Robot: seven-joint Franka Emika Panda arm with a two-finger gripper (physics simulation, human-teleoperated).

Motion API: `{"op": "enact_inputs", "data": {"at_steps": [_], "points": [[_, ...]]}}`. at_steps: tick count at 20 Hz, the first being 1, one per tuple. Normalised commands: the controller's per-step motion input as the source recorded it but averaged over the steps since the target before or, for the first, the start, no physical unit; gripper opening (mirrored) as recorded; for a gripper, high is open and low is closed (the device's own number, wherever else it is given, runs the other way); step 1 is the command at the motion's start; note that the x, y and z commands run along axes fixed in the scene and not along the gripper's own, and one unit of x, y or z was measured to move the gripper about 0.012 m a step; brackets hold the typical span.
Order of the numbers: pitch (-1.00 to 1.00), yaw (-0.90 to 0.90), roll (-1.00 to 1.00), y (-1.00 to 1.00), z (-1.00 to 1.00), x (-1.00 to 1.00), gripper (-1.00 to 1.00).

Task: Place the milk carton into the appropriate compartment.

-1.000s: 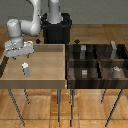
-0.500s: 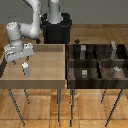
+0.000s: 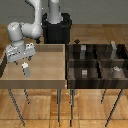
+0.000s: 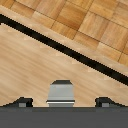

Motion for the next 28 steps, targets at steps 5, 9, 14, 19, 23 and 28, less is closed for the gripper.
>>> {"op": "enact_inputs", "data": {"at_steps": [5, 9, 14, 19, 23, 28], "points": [[0.0, 0.0, 0.0, 0.0, 0.0, 0.0, 1.0], [0.0, 0.0, 0.0, 0.0, -0.25, 0.0, 1.0], [0.0, 0.0, 0.0, 0.0, -0.8, 0.0, 1.0], [0.0, 0.0, 0.0, 0.0, 0.0, 0.0, -1.0], [0.0, 0.0, 0.0, 0.0, 0.25, 0.0, -1.0], [0.0, 0.0, 0.0, 0.0, 0.8, 0.0, -1.0]]}}
